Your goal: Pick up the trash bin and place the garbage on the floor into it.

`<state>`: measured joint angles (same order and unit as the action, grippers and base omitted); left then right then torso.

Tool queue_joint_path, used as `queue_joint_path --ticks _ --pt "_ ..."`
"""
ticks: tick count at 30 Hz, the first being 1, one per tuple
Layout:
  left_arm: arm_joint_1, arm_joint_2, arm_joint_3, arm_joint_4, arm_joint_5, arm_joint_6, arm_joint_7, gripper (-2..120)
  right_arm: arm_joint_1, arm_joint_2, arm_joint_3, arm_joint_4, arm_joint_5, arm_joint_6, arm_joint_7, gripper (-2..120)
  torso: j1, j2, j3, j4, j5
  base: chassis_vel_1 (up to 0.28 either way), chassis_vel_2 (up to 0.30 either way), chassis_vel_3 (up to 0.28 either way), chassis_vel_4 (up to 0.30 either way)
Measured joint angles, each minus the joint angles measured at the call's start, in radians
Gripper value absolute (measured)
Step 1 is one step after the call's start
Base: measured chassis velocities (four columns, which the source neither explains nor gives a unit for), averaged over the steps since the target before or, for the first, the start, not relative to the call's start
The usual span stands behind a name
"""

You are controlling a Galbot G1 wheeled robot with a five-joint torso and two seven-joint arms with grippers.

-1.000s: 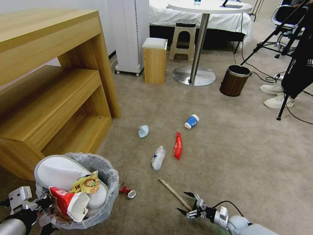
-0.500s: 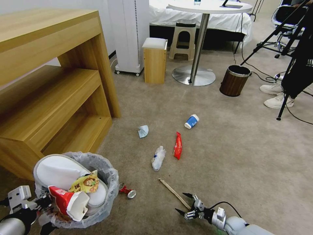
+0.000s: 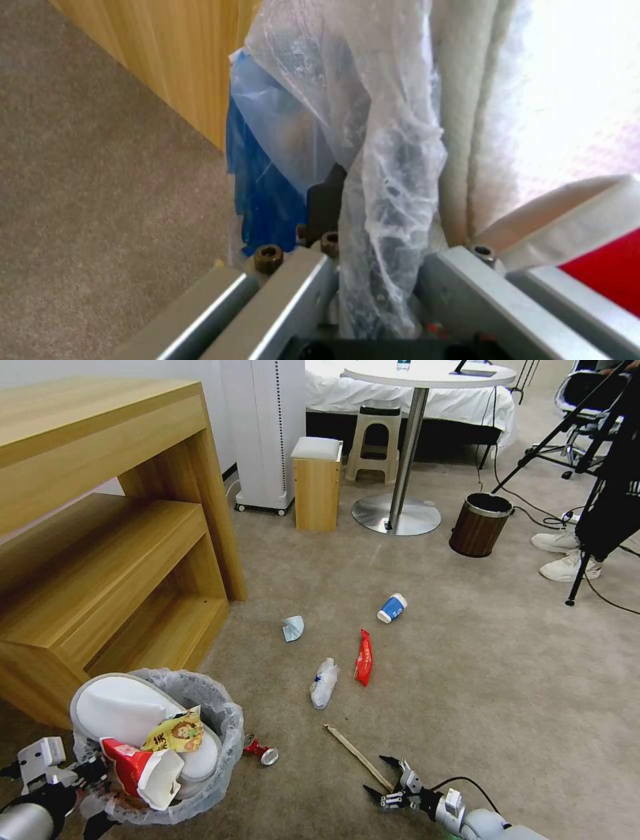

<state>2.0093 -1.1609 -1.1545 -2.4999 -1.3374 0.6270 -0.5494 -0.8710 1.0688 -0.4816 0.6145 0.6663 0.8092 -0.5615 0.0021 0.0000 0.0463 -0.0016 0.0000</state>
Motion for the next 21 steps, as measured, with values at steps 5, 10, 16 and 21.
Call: queue_joint_path --ticks 5,10,16,21 --pt "0.000 -0.001 0.009 0.000 0.002 -0.001 0.000 0 -0.006 0.000 0.012 -0.007 -0.019 0.000 0.010 96 0.000 0.000 0.000 0.0000 0.0000 0.000 0.000 0.000 0.000" --pt "0.000 -0.003 0.015 0.000 0.004 -0.002 0.000 0 -0.008 0.003 0.017 -0.008 -0.039 0.001 0.026 96 0.000 0.000 0.000 -0.0001 -0.0001 0.000 0.000 0.000 0.000" --pt "0.003 -0.003 0.015 0.000 0.004 -0.004 0.000 0 -0.014 0.003 0.018 0.002 -0.049 0.001 0.041 92 0.000 0.000 0.000 -0.0003 -0.0005 0.000 0.000 0.000 0.000" --pt "0.003 -0.002 0.015 0.000 0.005 -0.008 0.000 0 -0.018 0.000 0.019 0.010 -0.051 0.000 0.042 92 0.000 0.000 0.000 -0.0002 0.0000 0.000 0.000 0.000 0.000"
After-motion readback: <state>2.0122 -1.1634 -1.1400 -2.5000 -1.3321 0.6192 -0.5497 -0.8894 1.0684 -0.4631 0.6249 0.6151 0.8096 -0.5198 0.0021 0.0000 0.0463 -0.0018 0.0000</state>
